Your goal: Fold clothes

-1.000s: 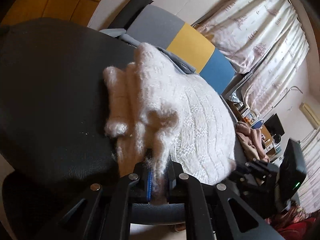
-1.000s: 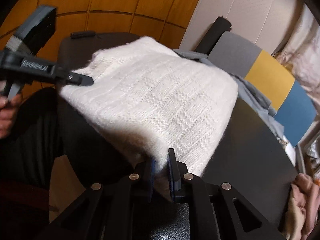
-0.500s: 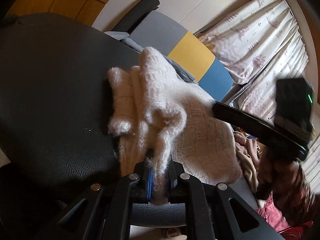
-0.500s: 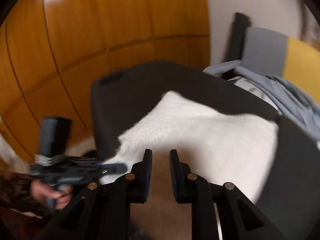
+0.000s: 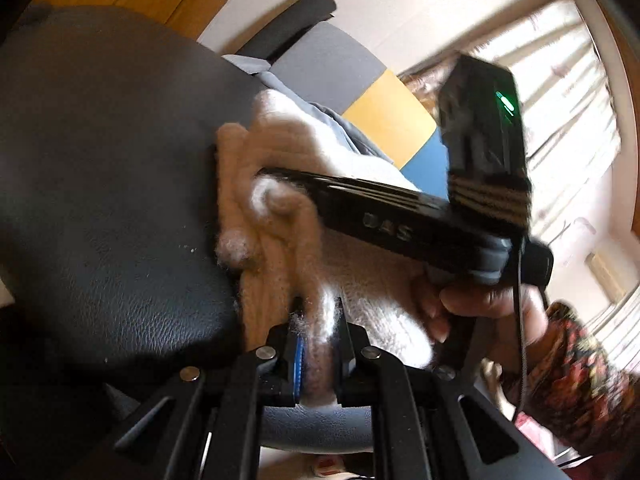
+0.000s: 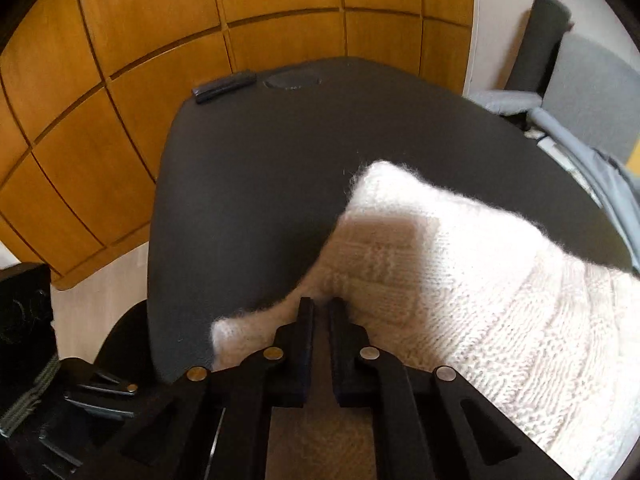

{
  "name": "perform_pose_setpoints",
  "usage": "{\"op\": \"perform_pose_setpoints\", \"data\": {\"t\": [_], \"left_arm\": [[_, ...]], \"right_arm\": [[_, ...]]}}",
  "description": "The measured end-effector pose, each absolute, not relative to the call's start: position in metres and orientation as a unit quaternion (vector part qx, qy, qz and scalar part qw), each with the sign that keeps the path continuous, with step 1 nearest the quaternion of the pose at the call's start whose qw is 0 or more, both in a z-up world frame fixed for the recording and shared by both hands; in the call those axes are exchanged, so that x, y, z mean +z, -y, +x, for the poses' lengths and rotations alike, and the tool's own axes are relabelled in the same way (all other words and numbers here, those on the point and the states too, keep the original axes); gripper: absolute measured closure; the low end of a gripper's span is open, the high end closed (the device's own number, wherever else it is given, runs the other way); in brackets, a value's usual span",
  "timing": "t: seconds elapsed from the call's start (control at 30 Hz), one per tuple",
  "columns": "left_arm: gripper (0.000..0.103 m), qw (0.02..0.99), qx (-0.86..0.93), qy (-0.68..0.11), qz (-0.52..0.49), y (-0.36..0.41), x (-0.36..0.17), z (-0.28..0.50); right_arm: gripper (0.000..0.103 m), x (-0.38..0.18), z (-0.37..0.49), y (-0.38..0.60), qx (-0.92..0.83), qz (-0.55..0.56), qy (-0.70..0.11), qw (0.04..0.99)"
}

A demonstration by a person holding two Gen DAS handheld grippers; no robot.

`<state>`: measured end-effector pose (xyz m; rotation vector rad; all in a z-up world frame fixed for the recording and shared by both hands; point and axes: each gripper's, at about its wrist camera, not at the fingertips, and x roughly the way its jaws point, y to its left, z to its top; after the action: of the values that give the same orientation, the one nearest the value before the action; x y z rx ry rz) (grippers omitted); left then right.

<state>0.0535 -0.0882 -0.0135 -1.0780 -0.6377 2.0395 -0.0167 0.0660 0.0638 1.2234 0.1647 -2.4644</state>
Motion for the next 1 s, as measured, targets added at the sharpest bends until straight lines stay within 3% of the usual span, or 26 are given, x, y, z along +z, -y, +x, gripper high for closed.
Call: {"op": "perform_pose_setpoints", "data": {"t": [0.13,0.17,0.2,0.37,0.5,0.63,0.8,1.0], "left_arm": [[0.091,0.351,0.794,0.278,-0.41,0.112,-0.004,0.062],[0.091,0.339,0.813,0.263,-0.393,0.116,0.006,0.066],[0.091,0.328,0.83,0.248,-0.376,0.119,0.017,0.069],[0.088,0.35,0.86,0.198,-0.314,0.084,0.073,0.051],[0.086,0.359,0.871,0.107,-0.318,0.016,0.093,0.022],[0.086,0.3,0.868,-0.004,-0.395,-0.031,0.056,-0.015],[0.086,0.263,0.874,0.072,-0.403,0.022,0.035,-0.012],[0.087,0.268,0.878,0.108,-0.381,0.052,0.018,-0.006]], "right_arm": [[0.089,0.095,0.014,-0.09,-0.903,0.38,-0.004,0.202],[0.082,0.107,0.027,-0.104,-0.912,0.356,0.029,0.203],[0.078,0.116,0.038,-0.117,-0.921,0.337,0.05,0.187],[0.078,0.13,0.068,-0.166,-0.941,0.331,0.045,0.052],[0.078,0.123,0.086,-0.196,-0.94,0.333,0.071,-0.021],[0.077,0.108,0.09,-0.203,-0.934,0.346,0.08,-0.039],[0.075,0.101,0.063,-0.166,-0.934,0.355,0.028,0.007],[0.075,0.079,0.049,-0.129,-0.925,0.372,-0.059,0.059]]}}
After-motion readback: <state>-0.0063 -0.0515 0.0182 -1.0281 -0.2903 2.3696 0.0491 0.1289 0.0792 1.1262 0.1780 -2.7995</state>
